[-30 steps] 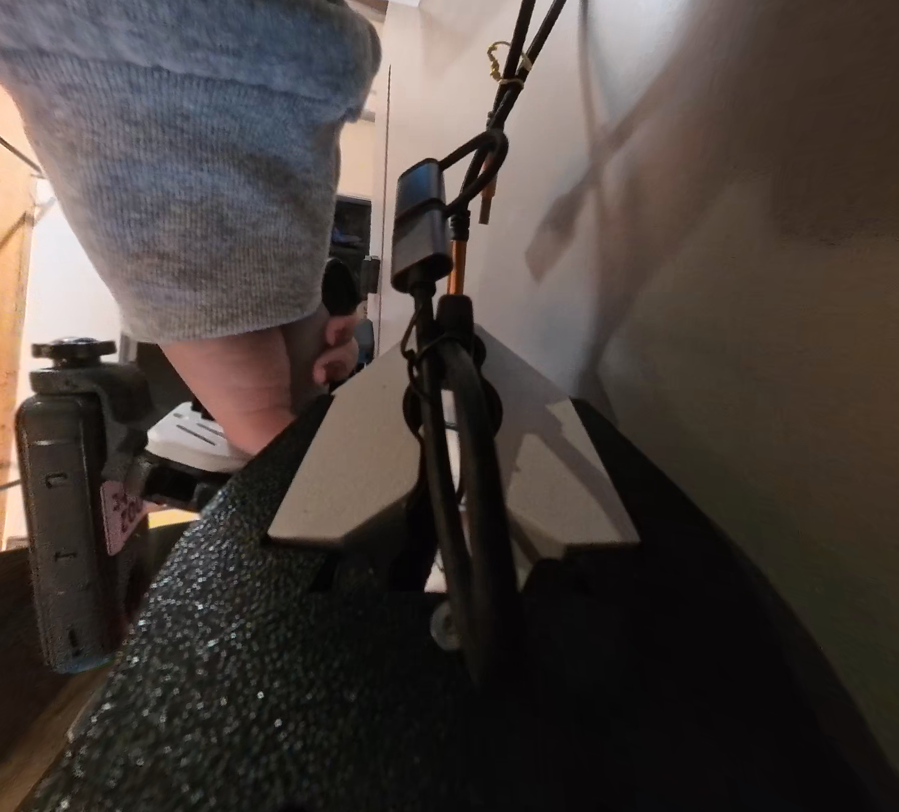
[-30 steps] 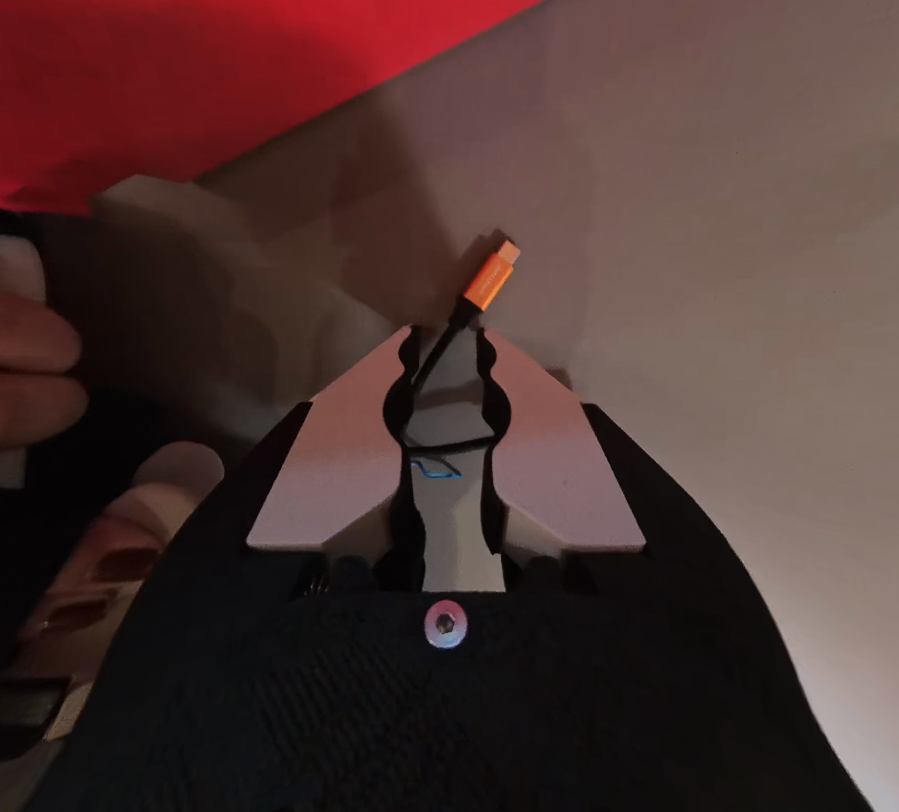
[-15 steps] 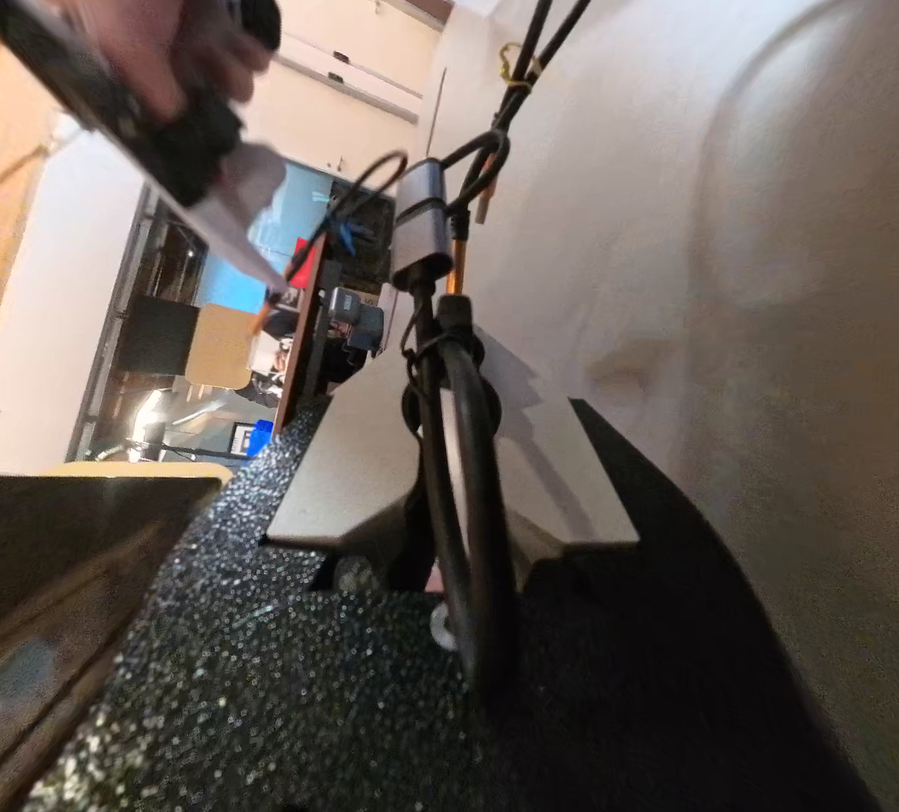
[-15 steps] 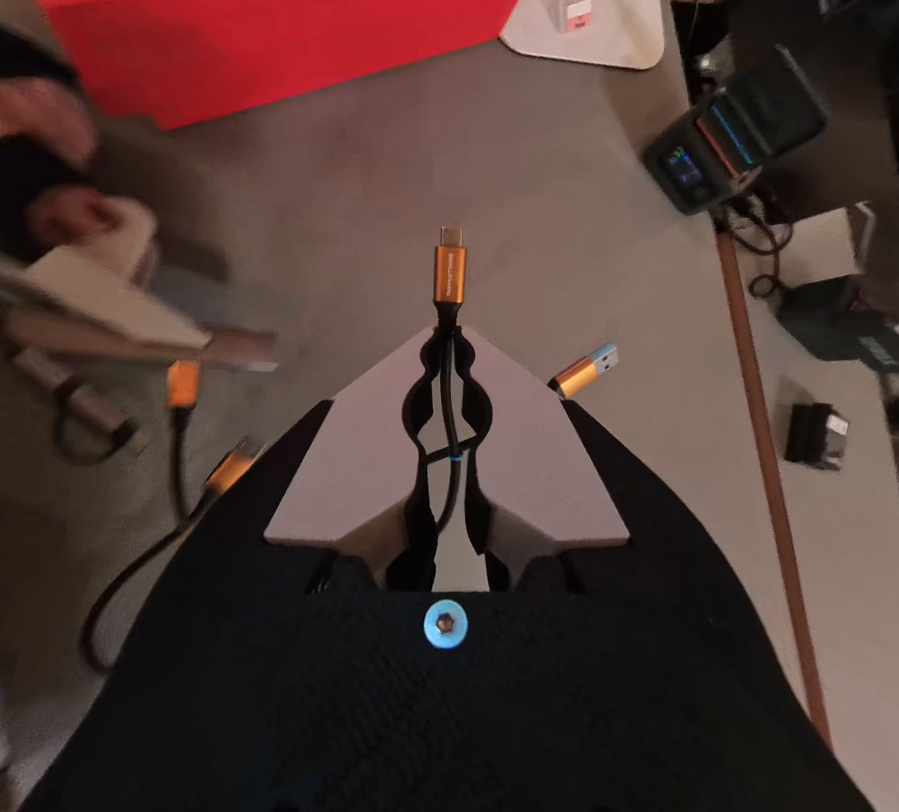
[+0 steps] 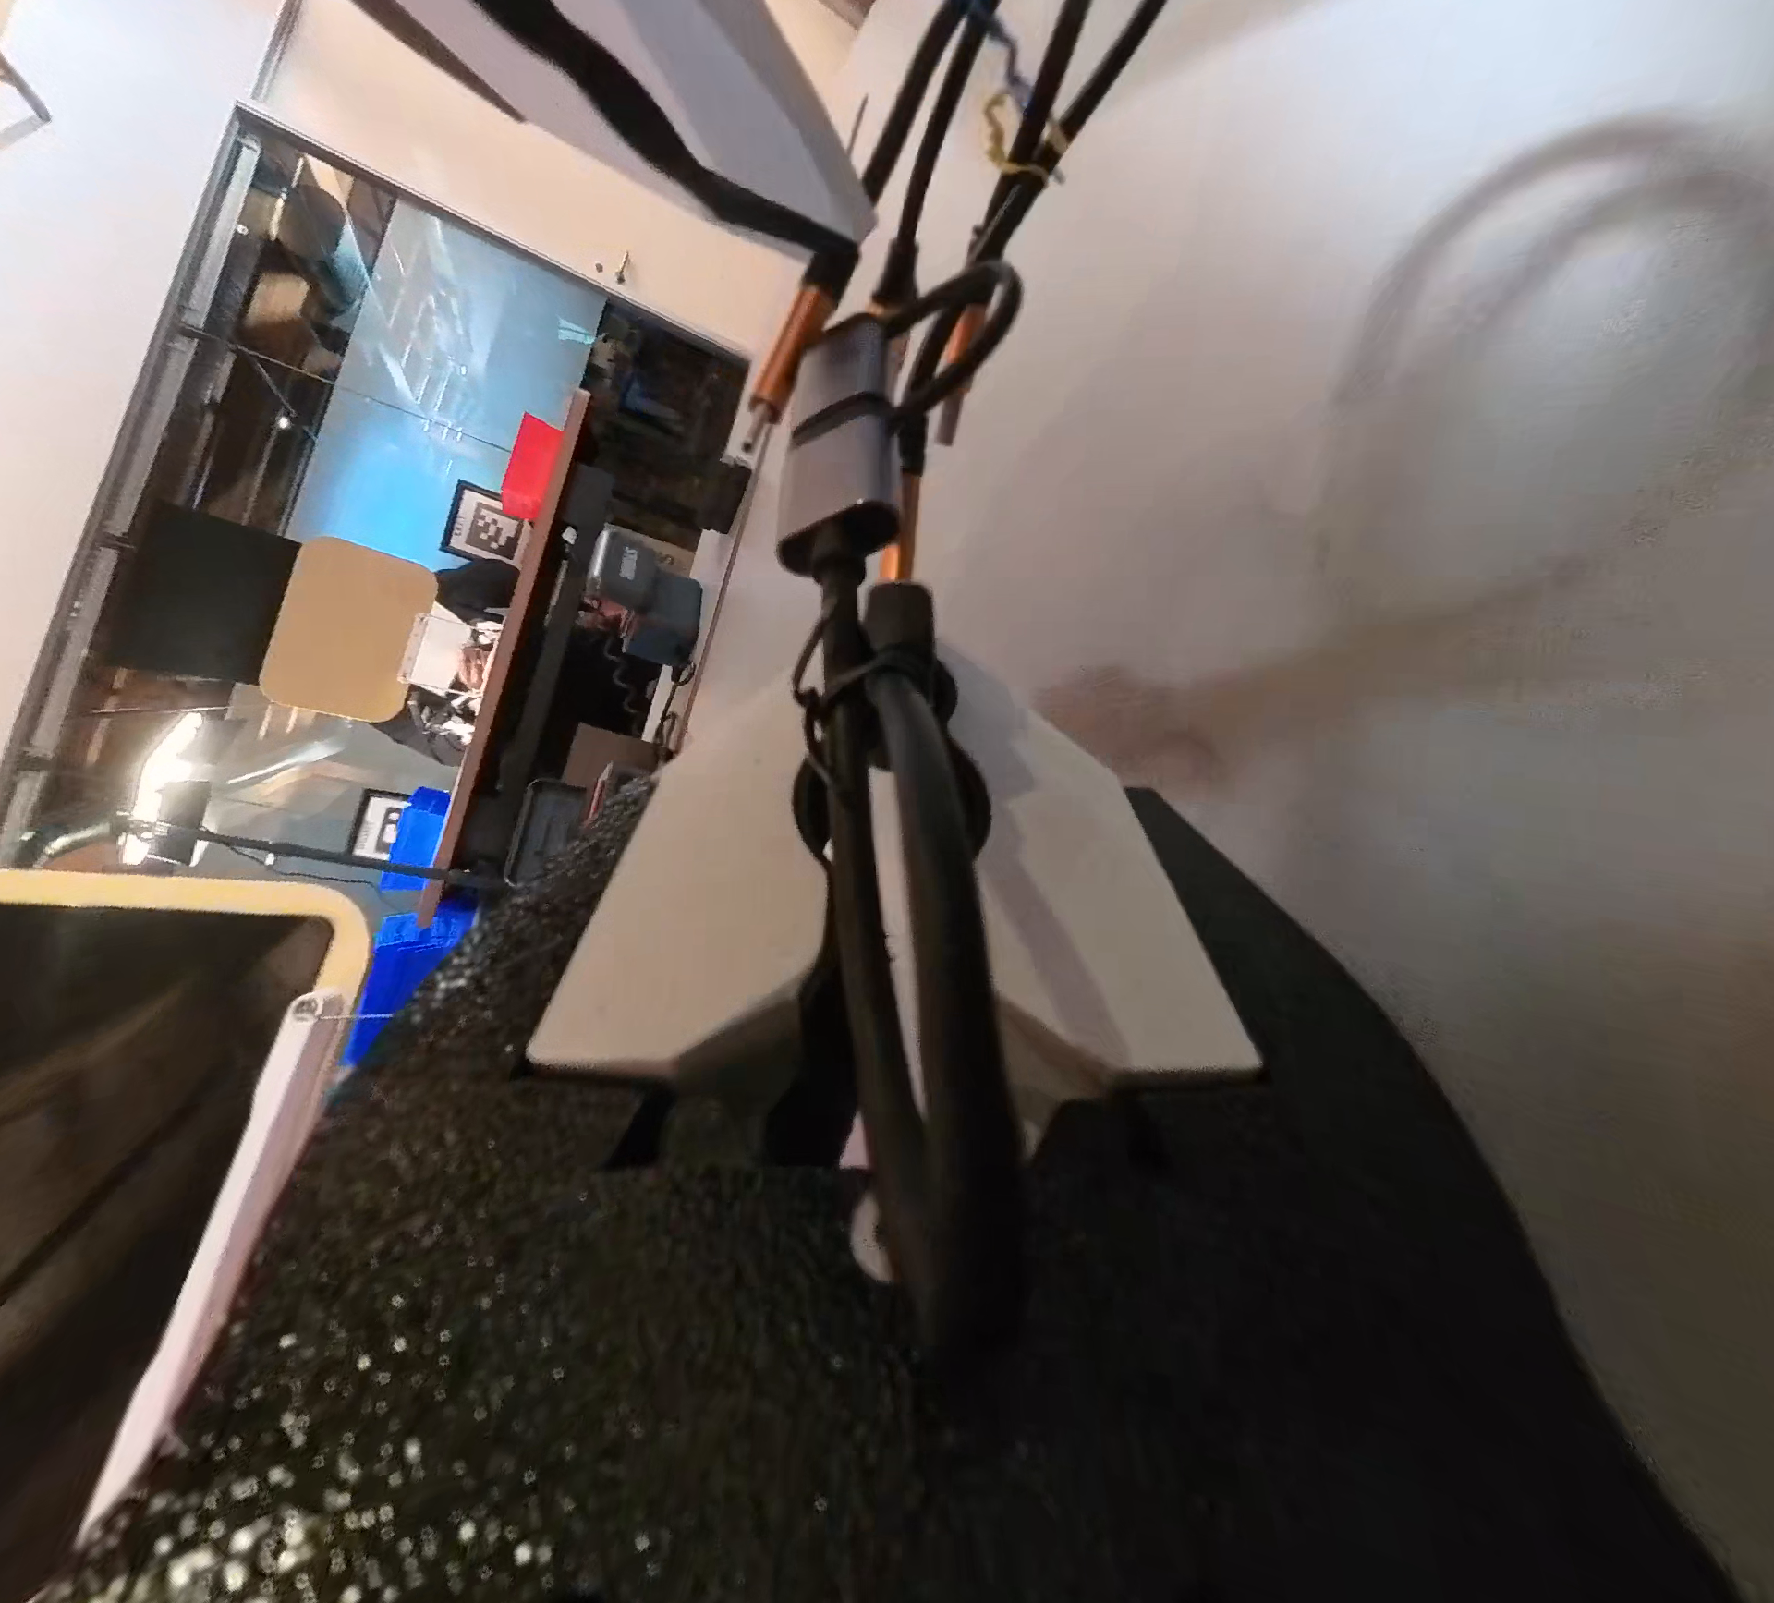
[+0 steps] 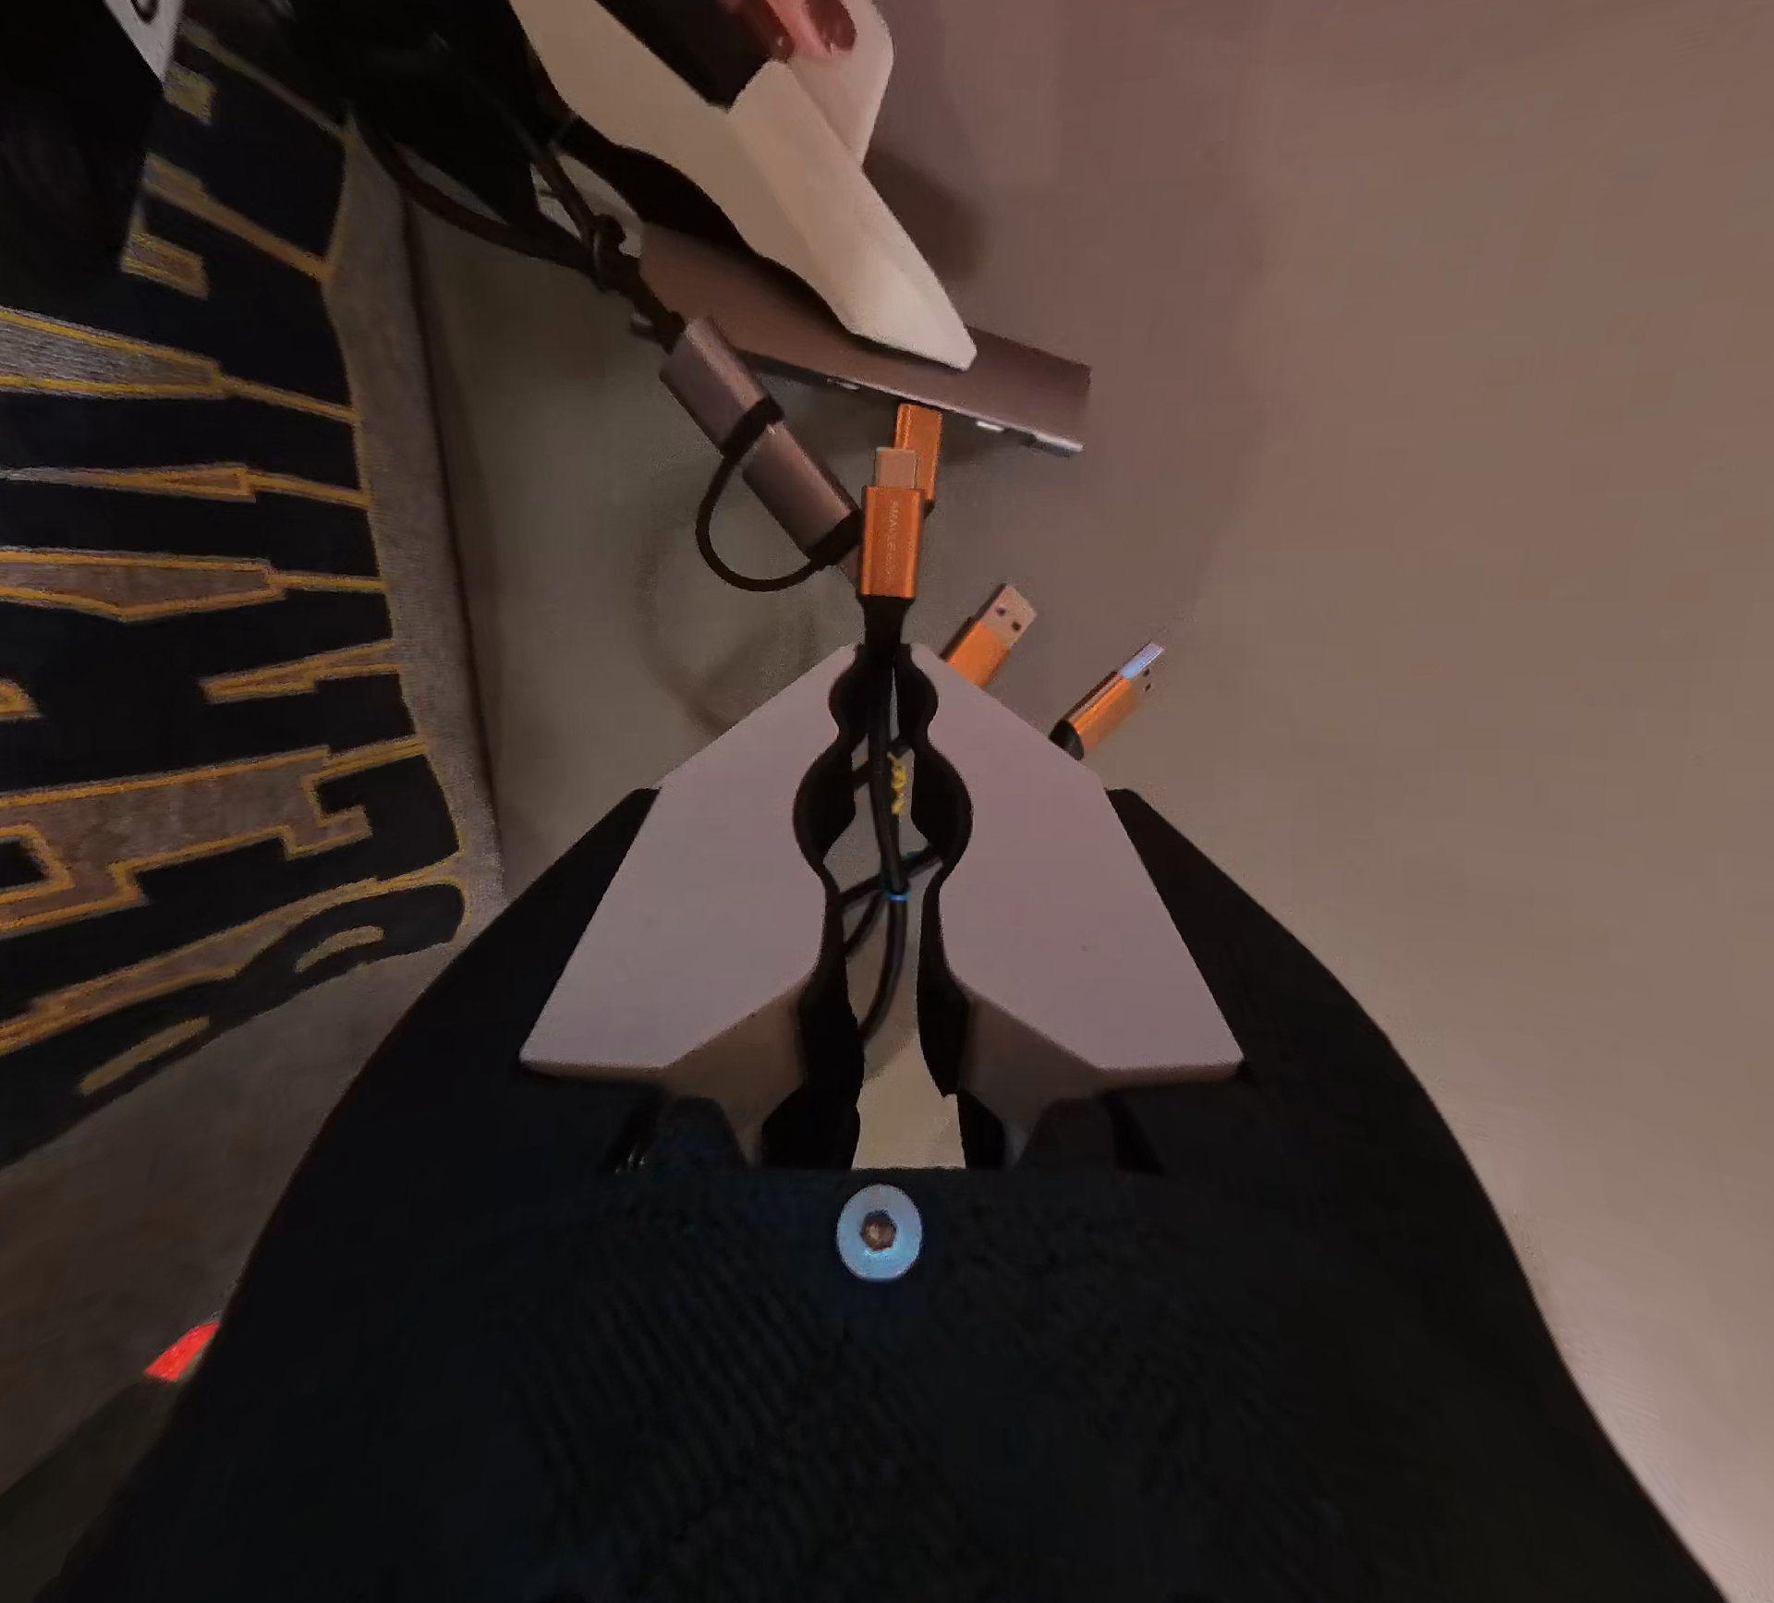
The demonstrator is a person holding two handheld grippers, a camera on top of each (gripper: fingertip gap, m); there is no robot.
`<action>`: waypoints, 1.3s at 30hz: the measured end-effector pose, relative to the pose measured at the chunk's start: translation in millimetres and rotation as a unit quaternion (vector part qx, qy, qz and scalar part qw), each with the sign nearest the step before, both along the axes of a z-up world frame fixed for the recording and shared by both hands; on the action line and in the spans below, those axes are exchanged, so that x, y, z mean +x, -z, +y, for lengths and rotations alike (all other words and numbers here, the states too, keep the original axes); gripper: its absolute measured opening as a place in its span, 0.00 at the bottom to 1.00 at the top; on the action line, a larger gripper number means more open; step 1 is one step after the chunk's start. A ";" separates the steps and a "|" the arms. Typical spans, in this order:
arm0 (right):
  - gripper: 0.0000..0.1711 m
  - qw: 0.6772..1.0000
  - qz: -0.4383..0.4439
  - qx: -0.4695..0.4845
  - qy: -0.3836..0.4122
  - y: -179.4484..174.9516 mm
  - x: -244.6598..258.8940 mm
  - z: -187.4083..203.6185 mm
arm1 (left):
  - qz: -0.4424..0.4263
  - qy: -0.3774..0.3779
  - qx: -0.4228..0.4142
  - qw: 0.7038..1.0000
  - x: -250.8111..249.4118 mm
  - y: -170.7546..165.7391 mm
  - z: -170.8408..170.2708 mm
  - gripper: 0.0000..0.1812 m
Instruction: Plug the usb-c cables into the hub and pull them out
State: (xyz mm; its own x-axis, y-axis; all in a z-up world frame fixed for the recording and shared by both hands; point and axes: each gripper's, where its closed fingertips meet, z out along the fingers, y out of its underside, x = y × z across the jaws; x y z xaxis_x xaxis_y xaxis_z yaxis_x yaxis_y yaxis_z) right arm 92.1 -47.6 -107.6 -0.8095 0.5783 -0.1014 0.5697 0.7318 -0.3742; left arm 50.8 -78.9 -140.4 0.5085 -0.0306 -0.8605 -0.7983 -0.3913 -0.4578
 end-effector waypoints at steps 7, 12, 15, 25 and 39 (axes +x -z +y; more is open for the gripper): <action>0.02 0.998 -0.024 0.049 0.012 26.0 -3.1 19.5 | 0.103 -0.015 -0.048 0.993 -4.8 14.3 2.0 0.04; 0.02 0.985 0.005 0.152 0.077 51.5 -20.2 79.2 | 0.163 -0.048 -0.082 0.982 -20.5 20.8 -0.4 0.04; 0.02 0.985 -0.004 0.133 0.108 68.3 -20.3 85.6 | 0.175 -0.066 -0.121 0.975 -28.3 33.1 -1.6 0.04; 0.09 0.983 0.074 -0.003 0.166 70.6 -22.0 75.8 | 0.139 -0.085 -0.141 0.977 -34.1 38.9 -1.8 0.08; 0.03 0.977 0.118 -0.124 0.128 39.3 -25.3 58.4 | 0.146 -0.090 -0.126 0.977 -32.5 34.6 8.2 0.04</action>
State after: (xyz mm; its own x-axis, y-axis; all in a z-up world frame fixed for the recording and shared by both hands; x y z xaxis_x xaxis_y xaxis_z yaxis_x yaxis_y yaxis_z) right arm 66.8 10.8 -146.8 -0.6600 0.7455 -0.0924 0.5985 0.4475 -0.6646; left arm 18.3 -70.7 -175.0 0.2587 -0.1931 -0.9465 -0.7882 -0.6086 -0.0913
